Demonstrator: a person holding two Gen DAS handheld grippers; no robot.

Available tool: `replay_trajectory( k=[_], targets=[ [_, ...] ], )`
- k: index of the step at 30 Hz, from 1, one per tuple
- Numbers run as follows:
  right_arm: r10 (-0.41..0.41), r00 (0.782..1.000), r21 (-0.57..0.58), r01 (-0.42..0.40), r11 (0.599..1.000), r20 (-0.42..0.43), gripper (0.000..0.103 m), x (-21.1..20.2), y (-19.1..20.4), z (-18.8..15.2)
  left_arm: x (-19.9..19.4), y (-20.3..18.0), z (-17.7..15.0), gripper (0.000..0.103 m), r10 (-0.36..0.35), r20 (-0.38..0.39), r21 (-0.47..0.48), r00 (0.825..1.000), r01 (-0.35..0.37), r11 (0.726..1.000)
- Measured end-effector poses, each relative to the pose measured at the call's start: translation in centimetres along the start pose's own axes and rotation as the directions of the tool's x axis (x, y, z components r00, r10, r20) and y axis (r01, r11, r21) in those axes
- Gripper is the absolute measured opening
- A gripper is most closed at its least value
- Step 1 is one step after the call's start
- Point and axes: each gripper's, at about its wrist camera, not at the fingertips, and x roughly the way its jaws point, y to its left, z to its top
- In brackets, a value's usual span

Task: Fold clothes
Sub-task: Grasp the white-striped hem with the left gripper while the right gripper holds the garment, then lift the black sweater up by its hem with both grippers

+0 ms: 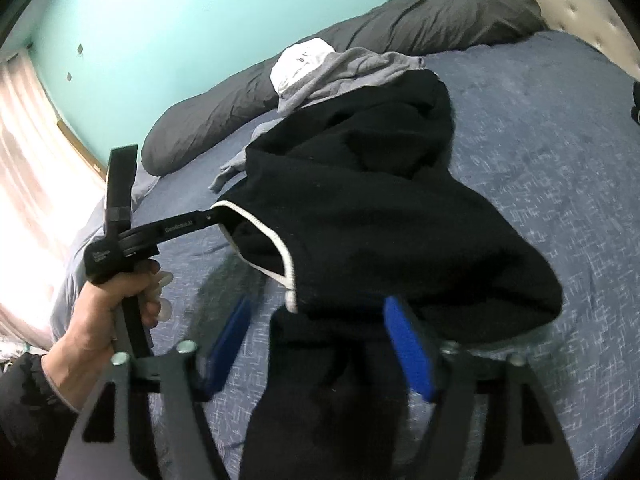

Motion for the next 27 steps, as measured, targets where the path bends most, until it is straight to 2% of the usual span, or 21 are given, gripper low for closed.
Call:
replay_trajectory(
  k=[2,6,7,8,10,12,13,16,27],
  targets=[
    [-0.031,0.999,-0.030,0.030,0.999,-0.015,0.072,1.0,0.7,0.2,-0.5,-0.2,-0.1,0.005,-0.010,0.002,0.000,1.000,0.010,1.000],
    [-0.153,0.988,-0.076,0.150,0.986,-0.035,0.070,3.2,0.8,0.4,-1.8,-0.6,-0.2,0.005,-0.025,0.013,-0.001,1.000,0.025,1.000],
    [-0.176,0.984,-0.080,0.173,0.982,-0.032,0.060,3.4,0.6,0.4,-2.1,-0.7,-0.3,0.005,-0.028,0.016,0.002,0.999,0.028,1.000],
    [-0.197,0.980,-0.081,0.194,0.978,-0.030,0.054,3.5,0.4,0.4,-2.5,-0.8,-0.3,0.005,-0.030,0.019,0.006,0.999,0.030,1.000],
    [-0.212,0.977,-0.078,0.209,0.975,-0.032,0.030,3.7,-0.2,0.5,-3.3,-1.2,-0.4,0.005,-0.032,0.023,0.021,0.999,0.031,0.999],
    [-0.201,0.979,-0.077,0.197,0.977,-0.042,0.015,3.4,-0.6,0.5,-4.1,-1.5,-0.4,0.005,-0.030,0.027,0.032,0.999,0.030,0.999],
    [-0.196,0.979,-0.077,0.193,0.978,-0.046,0.010,3.2,-0.7,0.6,-4.6,-1.6,-0.5,0.005,-0.029,0.029,0.036,0.999,0.028,0.999],
    [-0.173,0.984,-0.069,0.170,0.983,-0.041,0.008,2.0,-1.1,0.8,-6.0,-2.0,-0.5,0.005,-0.022,0.037,0.045,0.999,0.021,0.999],
    [-0.075,0.992,-0.096,0.084,0.992,0.102,0.006,-7.1,0.0,4.4,-14.2,-4.6,0.7,0.004,-0.032,0.112,0.081,0.993,0.023,0.996]
  ],
)
